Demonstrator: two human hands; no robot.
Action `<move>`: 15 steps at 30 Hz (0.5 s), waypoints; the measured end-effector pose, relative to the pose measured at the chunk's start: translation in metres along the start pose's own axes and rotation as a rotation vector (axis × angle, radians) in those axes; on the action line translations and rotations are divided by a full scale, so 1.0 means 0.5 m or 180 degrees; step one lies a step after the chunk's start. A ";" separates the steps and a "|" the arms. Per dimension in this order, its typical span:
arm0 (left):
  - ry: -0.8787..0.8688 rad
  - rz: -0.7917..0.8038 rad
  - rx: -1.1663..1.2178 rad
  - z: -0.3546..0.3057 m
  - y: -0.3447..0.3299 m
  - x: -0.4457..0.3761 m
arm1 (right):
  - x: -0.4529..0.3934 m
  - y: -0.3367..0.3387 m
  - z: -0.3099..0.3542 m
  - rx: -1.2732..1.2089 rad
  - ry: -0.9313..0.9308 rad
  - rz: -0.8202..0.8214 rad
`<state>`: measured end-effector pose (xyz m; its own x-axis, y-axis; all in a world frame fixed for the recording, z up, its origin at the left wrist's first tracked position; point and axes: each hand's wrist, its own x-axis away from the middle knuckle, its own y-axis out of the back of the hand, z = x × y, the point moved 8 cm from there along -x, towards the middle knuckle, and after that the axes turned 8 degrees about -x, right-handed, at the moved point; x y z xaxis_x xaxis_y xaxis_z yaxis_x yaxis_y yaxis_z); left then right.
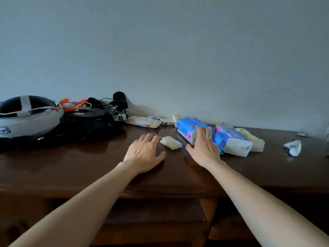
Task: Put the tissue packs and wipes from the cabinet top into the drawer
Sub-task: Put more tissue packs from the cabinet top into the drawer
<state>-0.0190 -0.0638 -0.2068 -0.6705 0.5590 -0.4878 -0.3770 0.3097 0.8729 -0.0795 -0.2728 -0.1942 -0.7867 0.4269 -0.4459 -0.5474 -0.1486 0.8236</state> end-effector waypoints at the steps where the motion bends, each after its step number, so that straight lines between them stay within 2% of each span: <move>1: -0.0028 0.0039 0.0042 -0.005 -0.011 -0.018 | -0.022 -0.007 -0.007 0.0005 -0.0118 -0.0102; 4: -0.0146 0.0174 0.0155 -0.023 -0.045 -0.067 | -0.077 -0.020 -0.023 0.0017 -0.0413 -0.0371; 7: -0.0162 0.0405 0.0204 -0.035 -0.080 -0.108 | -0.136 -0.010 -0.031 0.0455 -0.0521 -0.0579; 11: -0.0056 0.0772 0.0370 -0.032 -0.113 -0.138 | -0.183 -0.050 -0.055 0.1387 -0.0686 -0.0156; 13: -0.0027 0.0612 0.0387 -0.030 -0.105 -0.138 | -0.183 -0.065 -0.061 0.1324 -0.0668 -0.0036; 15: 0.0004 0.0505 0.0415 -0.027 -0.094 -0.130 | -0.171 -0.053 -0.056 0.0883 -0.0629 -0.0080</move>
<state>0.0336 -0.1252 -0.2163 -0.7158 0.6077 -0.3439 -0.1806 0.3146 0.9319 -0.0057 -0.3305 -0.1875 -0.6886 0.5961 -0.4129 -0.4461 0.1008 0.8893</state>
